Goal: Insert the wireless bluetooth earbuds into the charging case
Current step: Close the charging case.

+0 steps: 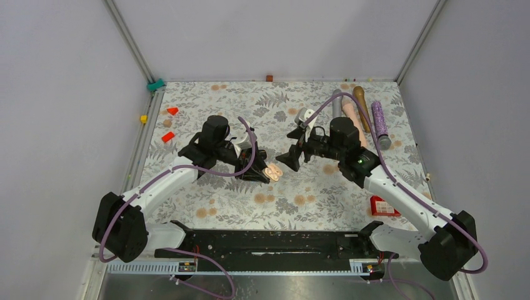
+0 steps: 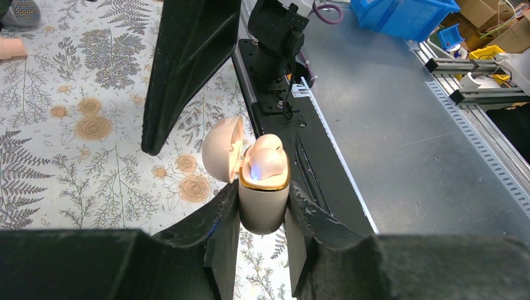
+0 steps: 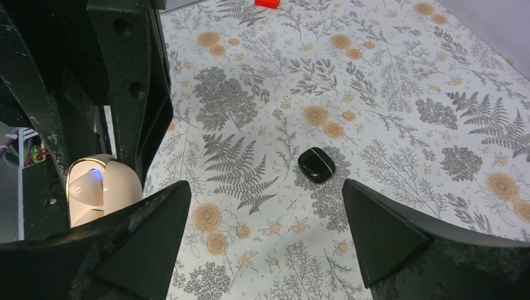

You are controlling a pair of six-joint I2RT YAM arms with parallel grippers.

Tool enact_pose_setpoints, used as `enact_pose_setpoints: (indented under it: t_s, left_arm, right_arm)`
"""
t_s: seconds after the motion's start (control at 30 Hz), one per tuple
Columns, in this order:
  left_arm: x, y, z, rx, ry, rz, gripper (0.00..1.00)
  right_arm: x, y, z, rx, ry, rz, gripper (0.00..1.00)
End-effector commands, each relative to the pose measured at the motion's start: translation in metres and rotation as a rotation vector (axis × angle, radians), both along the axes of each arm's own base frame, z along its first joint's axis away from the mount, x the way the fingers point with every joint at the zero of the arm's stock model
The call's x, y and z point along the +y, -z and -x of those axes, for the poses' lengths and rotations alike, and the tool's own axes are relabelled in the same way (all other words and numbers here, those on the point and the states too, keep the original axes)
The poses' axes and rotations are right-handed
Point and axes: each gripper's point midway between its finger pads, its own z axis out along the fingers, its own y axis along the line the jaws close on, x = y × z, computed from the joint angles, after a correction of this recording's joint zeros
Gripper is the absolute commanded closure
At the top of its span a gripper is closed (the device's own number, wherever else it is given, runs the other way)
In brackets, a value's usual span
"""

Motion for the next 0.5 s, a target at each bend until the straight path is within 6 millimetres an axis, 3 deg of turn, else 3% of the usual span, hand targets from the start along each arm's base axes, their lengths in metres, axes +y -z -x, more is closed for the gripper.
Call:
enact_pose_setpoints:
  t_s: [0.0, 0.07, 0.13, 0.2, 0.27, 0.33, 0.4, 0.47]
  left_arm:
    - [-0.002, -0.012, 0.0, -0.083, 0.012, 0.046, 1.0]
    - [-0.002, -0.012, -0.001, -0.086, 0.007, 0.045, 1.0]
    - [-0.002, -0.012, -0.002, -0.086, 0.003, 0.043, 1.0]
    - [-0.002, -0.011, -0.002, -0.084, -0.001, 0.04, 1.0]
    - [-0.003, -0.01, -0.004, -0.081, -0.008, 0.035, 1.0]
    - [-0.004, -0.009, -0.008, -0.079, -0.025, 0.025, 1.0]
    - [-0.007, -0.007, -0.015, -0.078, -0.061, 0.006, 1.0]
    - [-0.012, -0.002, -0.026, -0.078, -0.107, -0.024, 1.0]
  right_arm:
    - [0.006, -0.01, 0.004, -0.009, -0.048, -0.043, 0.0]
    - [0.015, -0.02, 0.039, 0.04, -0.237, -0.056, 0.01]
    - [0.01, -0.034, 0.097, 0.098, -0.527, -0.071, 0.0]
    - [0.0, -0.059, 0.124, 0.022, -0.631, -0.1, 0.0]
    - [-0.006, -0.07, 0.12, -0.024, -0.584, -0.112, 0.01]
    - [-0.008, -0.066, 0.105, -0.027, -0.499, -0.097, 0.01]
    - [-0.009, -0.058, 0.068, -0.081, -0.315, -0.071, 0.01]
    - [-0.025, -0.053, 0.016, -0.109, -0.03, -0.044, 0.0]
